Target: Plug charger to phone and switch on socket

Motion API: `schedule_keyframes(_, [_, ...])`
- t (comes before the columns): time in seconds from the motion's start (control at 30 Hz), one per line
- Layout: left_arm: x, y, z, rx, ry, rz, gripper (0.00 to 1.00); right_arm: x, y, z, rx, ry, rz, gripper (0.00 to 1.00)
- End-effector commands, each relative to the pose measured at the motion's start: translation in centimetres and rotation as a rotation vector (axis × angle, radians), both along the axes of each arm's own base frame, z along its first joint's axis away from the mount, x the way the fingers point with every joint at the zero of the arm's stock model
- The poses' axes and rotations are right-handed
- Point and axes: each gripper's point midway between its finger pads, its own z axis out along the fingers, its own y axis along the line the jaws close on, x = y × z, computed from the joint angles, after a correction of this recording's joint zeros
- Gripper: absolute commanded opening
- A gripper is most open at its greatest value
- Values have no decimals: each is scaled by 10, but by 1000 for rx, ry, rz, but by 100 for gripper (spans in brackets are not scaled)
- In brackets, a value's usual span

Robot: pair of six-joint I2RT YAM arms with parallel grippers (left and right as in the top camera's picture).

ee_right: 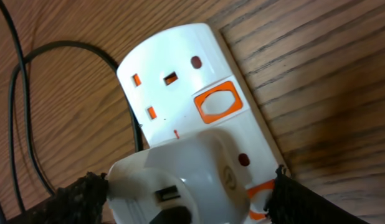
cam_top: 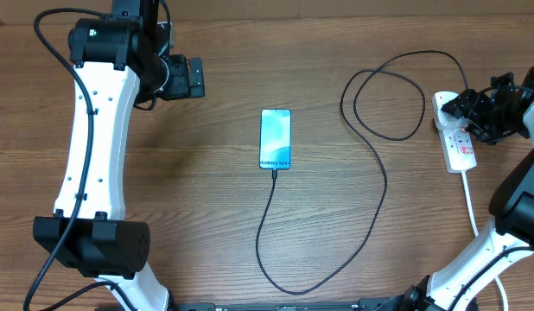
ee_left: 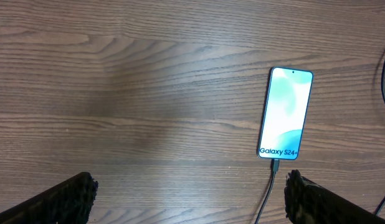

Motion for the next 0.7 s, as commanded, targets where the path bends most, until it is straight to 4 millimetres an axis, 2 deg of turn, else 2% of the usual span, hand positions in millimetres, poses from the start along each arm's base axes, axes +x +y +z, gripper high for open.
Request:
schedule_keyframes(0.0, [2,-3,-2,10,-2,-18,100,-4,15,-12,60,31,9,86])
schedule_keyframes(0.27, [2,-3,-2,10,-2,-18,100,-4,15,-12,60,32,9,82])
schedule_keyframes(0.37, [2,-3,-2,10,-2,-18,100,-5,15,-12,61,34,9,75])
schedule_keyframes(0.5, [2,-3,-2,10,-2,-18,100,-7,16,-13,66,42,9,71])
schedule_keyframes(0.67, [2,-3,-2,10,-2,-18,100,-7,16,-13,67,46,9,71])
